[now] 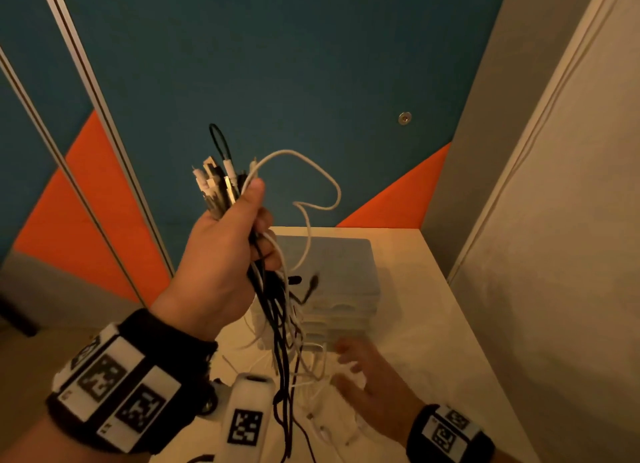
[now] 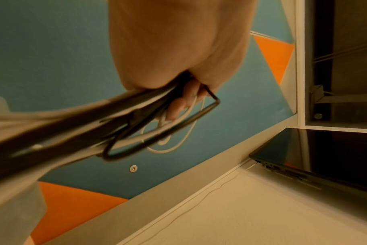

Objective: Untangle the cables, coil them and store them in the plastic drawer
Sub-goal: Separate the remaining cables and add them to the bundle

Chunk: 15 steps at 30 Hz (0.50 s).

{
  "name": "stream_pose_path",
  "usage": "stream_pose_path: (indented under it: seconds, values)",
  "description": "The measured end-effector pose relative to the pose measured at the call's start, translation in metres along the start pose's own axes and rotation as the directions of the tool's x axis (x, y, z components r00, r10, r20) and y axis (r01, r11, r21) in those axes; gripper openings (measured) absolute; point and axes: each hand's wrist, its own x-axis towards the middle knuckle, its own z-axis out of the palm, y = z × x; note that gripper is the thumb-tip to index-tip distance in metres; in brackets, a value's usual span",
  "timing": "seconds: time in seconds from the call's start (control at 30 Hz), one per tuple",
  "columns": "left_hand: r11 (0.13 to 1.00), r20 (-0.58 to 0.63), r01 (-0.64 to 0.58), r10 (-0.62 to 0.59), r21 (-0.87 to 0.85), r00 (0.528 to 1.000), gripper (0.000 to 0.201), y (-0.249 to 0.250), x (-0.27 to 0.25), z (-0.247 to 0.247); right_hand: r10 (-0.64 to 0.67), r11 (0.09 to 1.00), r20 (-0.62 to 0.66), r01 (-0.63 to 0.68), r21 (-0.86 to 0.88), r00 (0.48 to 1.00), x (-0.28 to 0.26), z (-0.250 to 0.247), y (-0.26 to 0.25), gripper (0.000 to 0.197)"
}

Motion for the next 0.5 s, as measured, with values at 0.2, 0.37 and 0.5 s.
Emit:
stream_pose_path:
  seconds: [0.2, 0.37, 0.5]
  values:
    - [0.997, 0.058, 0.022, -0.018, -0.07, 0.998, 0.022, 0.012, -0.003, 0.002, -0.035, 0.943, 0.323, 0.138, -0.302, 0.946, 0.013, 0.029, 0.02, 0.043]
    - [0.999, 0.042, -0.022, 0.023, -0.036, 0.999, 0.022, 0.03, -0.001, -0.007, 0.129, 0.927, 0.361, 0.017, -0.376, 0.924, 0.013, 0.025, 0.029, 0.02]
    - [0.998, 0.039, -0.049, 0.047, 0.04, 0.998, 0.019, 0.041, -0.002, -0.025, 0.195, 0.941, 0.366, -0.068, -0.332, 0.91, -0.007, -0.004, 0.032, 0.016]
